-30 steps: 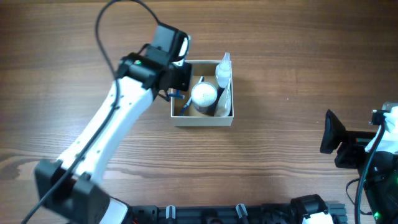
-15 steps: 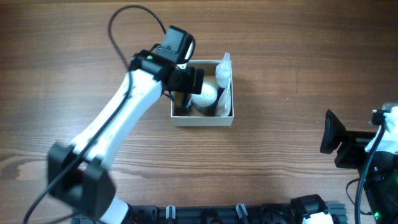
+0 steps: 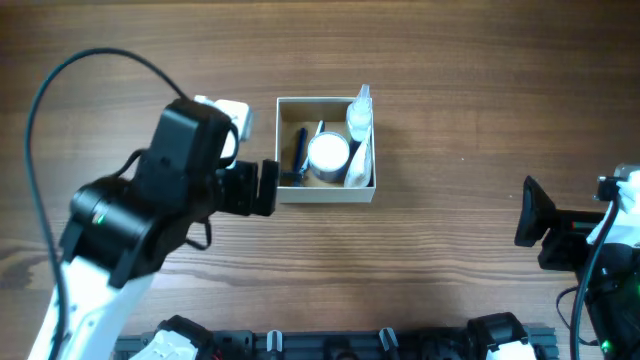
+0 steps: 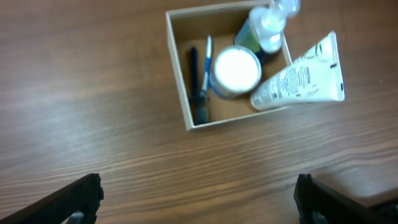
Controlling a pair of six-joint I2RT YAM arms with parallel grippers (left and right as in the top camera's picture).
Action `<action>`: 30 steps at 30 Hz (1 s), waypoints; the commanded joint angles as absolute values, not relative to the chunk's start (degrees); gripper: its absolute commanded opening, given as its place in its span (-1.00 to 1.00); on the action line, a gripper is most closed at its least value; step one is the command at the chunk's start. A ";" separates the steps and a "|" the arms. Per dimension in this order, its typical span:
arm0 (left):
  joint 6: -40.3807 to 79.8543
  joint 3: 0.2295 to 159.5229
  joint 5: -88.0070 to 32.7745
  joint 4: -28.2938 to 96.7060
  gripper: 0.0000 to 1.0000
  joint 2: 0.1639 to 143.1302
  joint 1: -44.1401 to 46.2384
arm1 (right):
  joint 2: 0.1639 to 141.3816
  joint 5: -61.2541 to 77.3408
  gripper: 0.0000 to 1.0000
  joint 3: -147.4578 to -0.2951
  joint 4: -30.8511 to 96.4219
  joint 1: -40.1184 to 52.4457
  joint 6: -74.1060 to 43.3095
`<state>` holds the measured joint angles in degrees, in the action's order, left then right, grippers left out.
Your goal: Pack container
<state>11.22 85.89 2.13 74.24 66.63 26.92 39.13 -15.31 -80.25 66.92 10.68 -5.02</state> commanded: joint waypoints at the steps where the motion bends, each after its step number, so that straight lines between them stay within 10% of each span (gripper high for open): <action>1: 10.74 86.17 9.06 74.81 1.00 62.30 27.16 | 39.27 -16.03 0.99 -80.25 66.96 10.63 -4.64; 30: 4.29 17.10 -1.08 29.10 0.99 11.44 3.73 | 39.27 -16.05 1.00 -80.25 66.96 10.63 -4.64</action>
<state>5.17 21.96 0.80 29.65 17.32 4.32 39.16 -15.31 -80.25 66.94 10.68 -5.02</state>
